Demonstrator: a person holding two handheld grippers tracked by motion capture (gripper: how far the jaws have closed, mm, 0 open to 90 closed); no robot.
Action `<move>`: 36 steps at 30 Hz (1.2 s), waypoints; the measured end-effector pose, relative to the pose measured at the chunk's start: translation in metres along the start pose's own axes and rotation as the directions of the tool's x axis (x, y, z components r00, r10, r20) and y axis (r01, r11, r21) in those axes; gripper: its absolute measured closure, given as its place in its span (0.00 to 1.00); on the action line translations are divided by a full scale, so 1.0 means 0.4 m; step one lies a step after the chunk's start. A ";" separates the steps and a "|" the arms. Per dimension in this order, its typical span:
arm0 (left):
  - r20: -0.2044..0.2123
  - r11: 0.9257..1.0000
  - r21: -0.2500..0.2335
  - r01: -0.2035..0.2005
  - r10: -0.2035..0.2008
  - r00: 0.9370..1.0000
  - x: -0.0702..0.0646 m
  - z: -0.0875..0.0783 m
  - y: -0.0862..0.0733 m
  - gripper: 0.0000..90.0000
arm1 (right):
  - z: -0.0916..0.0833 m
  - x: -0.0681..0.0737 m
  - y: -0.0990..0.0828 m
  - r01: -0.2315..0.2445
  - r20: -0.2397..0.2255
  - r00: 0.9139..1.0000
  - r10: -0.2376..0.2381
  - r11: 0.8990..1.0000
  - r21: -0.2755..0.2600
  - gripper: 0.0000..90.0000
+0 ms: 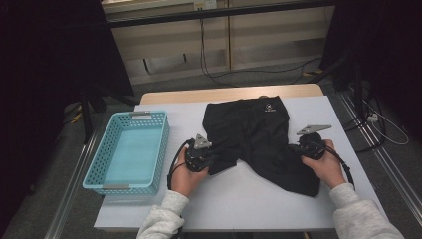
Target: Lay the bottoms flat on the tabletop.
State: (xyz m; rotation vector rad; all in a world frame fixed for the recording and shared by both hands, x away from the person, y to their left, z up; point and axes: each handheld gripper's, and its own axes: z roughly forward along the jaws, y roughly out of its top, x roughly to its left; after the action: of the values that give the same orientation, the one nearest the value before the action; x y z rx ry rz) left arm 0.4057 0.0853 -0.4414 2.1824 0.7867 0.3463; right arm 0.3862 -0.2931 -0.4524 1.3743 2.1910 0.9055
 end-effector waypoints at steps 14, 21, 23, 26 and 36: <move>-0.008 1.000 0.022 0.003 -0.003 1.000 0.002 0.004 -0.002 0.90 | -0.067 -0.068 -0.021 -0.008 0.170 0.985 0.022 0.997 -0.082 0.86; -0.002 0.999 0.031 0.007 -0.007 1.000 0.002 -0.002 -0.003 0.90 | -0.013 -0.082 0.004 -0.071 0.127 0.989 0.083 0.993 -0.097 0.69; -0.001 0.999 0.035 0.003 -0.003 1.000 0.001 0.002 -0.006 0.90 | 0.006 -0.093 0.018 -0.095 0.142 0.984 0.110 0.990 -0.105 0.66; 0.010 1.000 0.031 0.001 -0.002 1.000 0.000 0.007 -0.007 0.90 | 0.040 -0.105 0.031 -0.135 0.106 0.984 0.146 0.985 -0.104 0.65; 0.041 1.000 0.028 -0.007 0.005 0.999 -0.004 0.012 -0.004 0.90 | 0.112 -0.125 0.067 -0.183 0.039 0.982 0.187 0.980 -0.076 1.00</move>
State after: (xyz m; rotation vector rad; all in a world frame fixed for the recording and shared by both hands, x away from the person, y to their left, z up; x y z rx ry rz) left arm 0.4061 0.0823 -0.4456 2.2117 0.7670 0.2946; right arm 0.4534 -0.3160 -0.4657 1.5677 2.0010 0.9974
